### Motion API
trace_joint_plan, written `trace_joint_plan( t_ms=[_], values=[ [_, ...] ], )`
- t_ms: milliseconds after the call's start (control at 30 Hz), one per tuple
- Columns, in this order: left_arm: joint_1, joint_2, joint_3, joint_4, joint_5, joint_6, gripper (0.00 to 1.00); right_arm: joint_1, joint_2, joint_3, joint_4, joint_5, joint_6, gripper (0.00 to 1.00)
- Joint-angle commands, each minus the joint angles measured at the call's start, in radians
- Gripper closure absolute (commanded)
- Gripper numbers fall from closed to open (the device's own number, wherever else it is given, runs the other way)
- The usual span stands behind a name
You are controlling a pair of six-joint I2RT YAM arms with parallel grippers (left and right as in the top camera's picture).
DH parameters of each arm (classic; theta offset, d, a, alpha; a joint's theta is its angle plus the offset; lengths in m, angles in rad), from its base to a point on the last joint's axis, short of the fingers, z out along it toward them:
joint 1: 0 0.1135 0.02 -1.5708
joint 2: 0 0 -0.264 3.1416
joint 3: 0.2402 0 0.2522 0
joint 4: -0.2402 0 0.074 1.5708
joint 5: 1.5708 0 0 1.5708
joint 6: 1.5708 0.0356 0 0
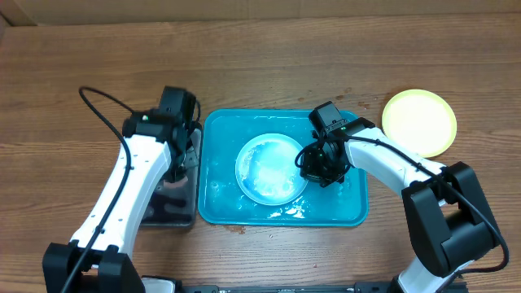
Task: Clean dirty plates on tray and stack at the side
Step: 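Move left gripper to the black holder and set the sponge down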
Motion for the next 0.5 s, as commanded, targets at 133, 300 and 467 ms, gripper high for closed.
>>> trace_joint_plan(
  t_ms=[133,300,467],
  values=[
    [0.155,-0.014,-0.184,0.197,0.138,0.108,0.96,0.001,-0.002,-0.006,-0.012,0.002,-0.032,0.96],
    [0.279,-0.014,-0.235,0.301,0.293,0.272,0.91,0.001,-0.002,-0.006,-0.012,0.002,-0.032,0.96],
    [0.344,-0.013,-0.267,0.37,0.323,0.275,0.76,0.001,-0.002,-0.006,-0.019,0.002,-0.032,0.96]
  ],
)
